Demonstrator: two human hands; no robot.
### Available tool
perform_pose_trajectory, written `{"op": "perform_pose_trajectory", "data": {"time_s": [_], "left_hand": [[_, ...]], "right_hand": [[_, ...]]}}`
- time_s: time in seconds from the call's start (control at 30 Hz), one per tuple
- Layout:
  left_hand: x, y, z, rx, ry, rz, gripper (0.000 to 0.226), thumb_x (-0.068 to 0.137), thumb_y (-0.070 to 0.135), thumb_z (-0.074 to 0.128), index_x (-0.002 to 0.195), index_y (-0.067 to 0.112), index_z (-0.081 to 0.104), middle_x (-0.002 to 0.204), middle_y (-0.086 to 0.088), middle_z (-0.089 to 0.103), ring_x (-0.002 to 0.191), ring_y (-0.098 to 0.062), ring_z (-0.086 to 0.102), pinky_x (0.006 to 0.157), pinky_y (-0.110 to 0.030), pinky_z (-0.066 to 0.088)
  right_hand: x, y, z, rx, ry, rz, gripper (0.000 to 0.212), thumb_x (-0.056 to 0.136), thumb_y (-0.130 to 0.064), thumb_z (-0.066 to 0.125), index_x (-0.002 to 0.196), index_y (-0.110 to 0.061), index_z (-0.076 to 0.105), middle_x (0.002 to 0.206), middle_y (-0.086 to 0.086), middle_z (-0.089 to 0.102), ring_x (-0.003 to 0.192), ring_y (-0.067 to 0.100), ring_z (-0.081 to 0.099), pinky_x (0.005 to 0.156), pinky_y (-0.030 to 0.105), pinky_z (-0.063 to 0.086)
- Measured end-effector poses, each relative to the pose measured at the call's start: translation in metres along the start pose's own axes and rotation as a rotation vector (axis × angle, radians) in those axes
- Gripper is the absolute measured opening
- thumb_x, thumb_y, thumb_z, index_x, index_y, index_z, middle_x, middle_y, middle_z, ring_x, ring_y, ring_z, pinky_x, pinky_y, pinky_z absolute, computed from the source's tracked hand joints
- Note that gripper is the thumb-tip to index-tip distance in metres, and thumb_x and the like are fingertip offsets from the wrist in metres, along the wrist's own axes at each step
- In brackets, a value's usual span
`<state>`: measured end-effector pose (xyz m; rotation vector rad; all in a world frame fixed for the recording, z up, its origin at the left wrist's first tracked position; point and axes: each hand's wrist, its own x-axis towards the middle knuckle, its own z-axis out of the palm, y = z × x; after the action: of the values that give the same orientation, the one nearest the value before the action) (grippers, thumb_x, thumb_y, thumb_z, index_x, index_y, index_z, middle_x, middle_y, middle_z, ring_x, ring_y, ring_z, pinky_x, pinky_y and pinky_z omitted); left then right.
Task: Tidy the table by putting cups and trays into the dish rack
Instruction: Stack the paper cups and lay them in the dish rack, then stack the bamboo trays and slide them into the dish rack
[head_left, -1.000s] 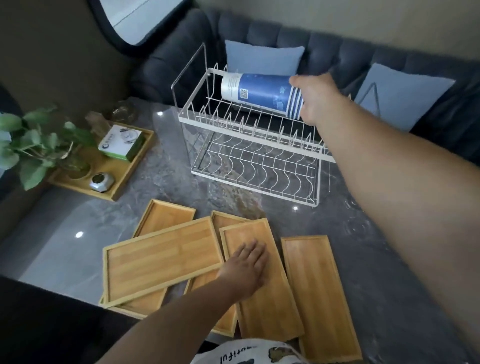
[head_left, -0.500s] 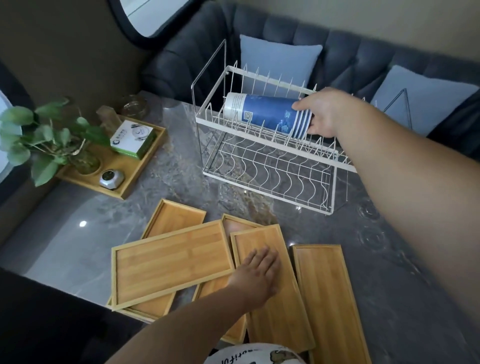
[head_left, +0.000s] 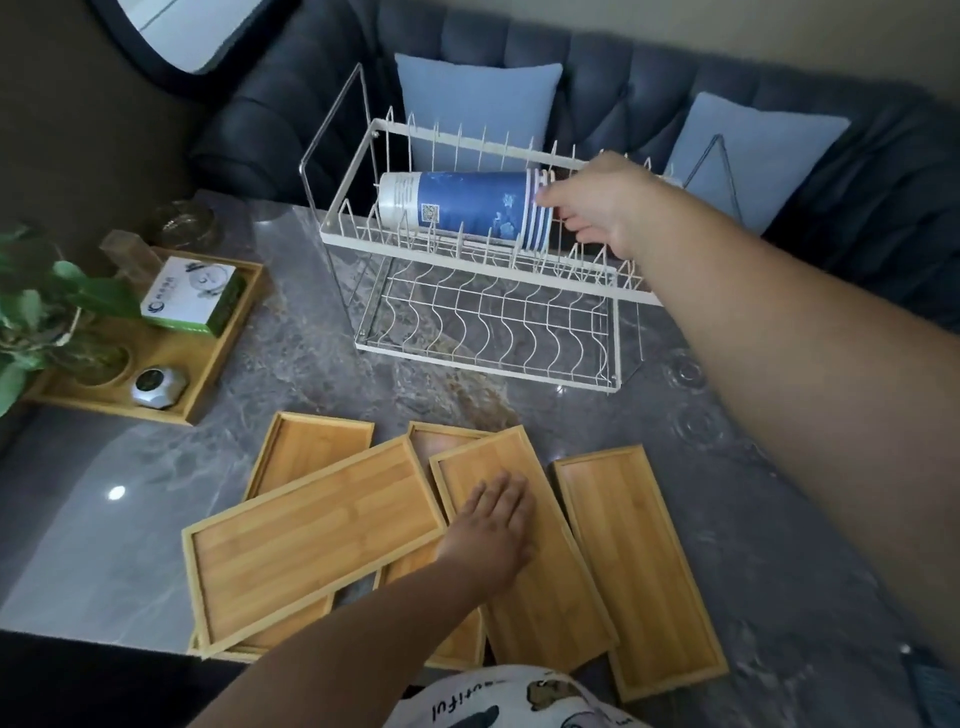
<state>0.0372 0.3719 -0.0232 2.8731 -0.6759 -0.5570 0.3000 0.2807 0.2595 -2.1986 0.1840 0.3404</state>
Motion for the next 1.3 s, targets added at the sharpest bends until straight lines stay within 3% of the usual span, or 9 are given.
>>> {"op": "perform_pose_trajectory", "data": {"time_s": [0.13,0.27,0.4,0.53,0.67,0.83,0.97,1.17,1.3], "left_hand": [[0.000,-0.001,-0.001,-0.007,0.001,0.003,0.070,0.100,0.050,0.028,0.155,0.015,0.003,0.165,-0.004,-0.003,0.150,-0.024,-0.011,0.116,-0.041,-0.012],[0.000,-0.001,-0.004,-0.022,0.001,0.007,0.069,0.100,0.050,0.027,0.155,0.015,0.005,0.165,-0.004,-0.002,0.150,-0.024,-0.009,0.120,-0.042,-0.006],[0.001,-0.008,-0.006,-0.003,0.002,0.038,0.068,0.100,0.050,0.029,0.155,0.015,0.010,0.165,-0.005,0.002,0.150,-0.024,-0.005,0.121,-0.043,-0.001],[-0.001,-0.019,-0.007,0.109,-0.006,0.096,0.067,0.100,0.050,0.028,0.155,0.014,0.013,0.165,-0.007,0.004,0.151,-0.026,-0.004,0.120,-0.042,-0.004],[-0.001,-0.022,-0.010,0.138,-0.022,0.104,0.067,0.100,0.050,0.029,0.154,0.014,0.015,0.164,-0.007,0.006,0.151,-0.026,-0.005,0.120,-0.042,-0.005],[-0.006,0.003,-0.022,0.109,0.037,0.052,0.061,0.100,0.043,0.037,0.151,0.011,0.028,0.163,-0.010,0.015,0.150,-0.030,0.005,0.120,-0.043,0.006],[-0.001,0.063,-0.029,-0.108,0.096,-0.027,0.050,0.098,0.035,0.042,0.143,0.013,0.043,0.150,-0.010,0.041,0.134,-0.030,0.040,0.109,-0.039,0.036],[0.028,0.144,-0.017,-0.498,-0.016,-0.446,0.031,0.098,0.024,0.041,0.121,0.008,0.053,0.120,-0.016,0.059,0.103,-0.031,0.061,0.087,-0.038,0.051],[0.040,0.159,-0.015,-0.612,-0.051,-0.604,0.034,0.092,0.014,0.043,0.122,0.001,0.051,0.120,-0.021,0.058,0.102,-0.034,0.061,0.084,-0.038,0.050]], "right_hand": [[-0.032,0.018,-0.013,-0.133,0.172,-0.191,0.044,0.086,-0.030,0.065,0.111,0.006,0.061,0.118,0.024,0.064,0.107,0.037,0.061,0.091,0.042,0.049],[-0.084,0.064,-0.024,-0.108,0.327,-0.356,0.026,0.089,-0.025,0.060,0.107,-0.010,0.069,0.109,0.006,0.070,0.095,0.015,0.065,0.087,0.025,0.050],[-0.138,0.165,-0.017,-0.151,0.363,-0.263,0.014,0.091,-0.017,0.058,0.093,-0.010,0.071,0.091,0.003,0.069,0.083,0.015,0.062,0.077,0.023,0.048],[-0.178,0.291,-0.001,-0.317,0.257,0.146,0.019,0.093,-0.015,0.057,0.094,-0.003,0.071,0.098,0.018,0.071,0.093,0.033,0.065,0.080,0.035,0.049],[-0.197,0.368,0.007,-0.521,0.024,0.371,0.026,0.096,-0.027,0.052,0.104,-0.006,0.066,0.106,0.016,0.068,0.101,0.033,0.063,0.080,0.035,0.048],[-0.191,0.393,0.013,-0.561,-0.045,0.321,0.035,0.095,-0.041,0.047,0.103,-0.013,0.067,0.104,0.011,0.069,0.094,0.027,0.065,0.081,0.037,0.052],[-0.185,0.405,0.010,-0.584,-0.087,0.260,0.028,0.095,-0.037,0.047,0.102,-0.015,0.063,0.104,0.010,0.067,0.096,0.028,0.063,0.082,0.037,0.052],[-0.184,0.425,-0.004,-0.579,-0.168,0.223,0.021,0.098,-0.032,0.045,0.100,-0.015,0.058,0.103,0.007,0.064,0.092,0.024,0.060,0.078,0.036,0.050],[-0.180,0.426,-0.010,-0.591,-0.193,0.229,0.021,0.097,-0.028,0.045,0.107,-0.014,0.056,0.109,0.009,0.062,0.098,0.027,0.060,0.077,0.034,0.045]]}}
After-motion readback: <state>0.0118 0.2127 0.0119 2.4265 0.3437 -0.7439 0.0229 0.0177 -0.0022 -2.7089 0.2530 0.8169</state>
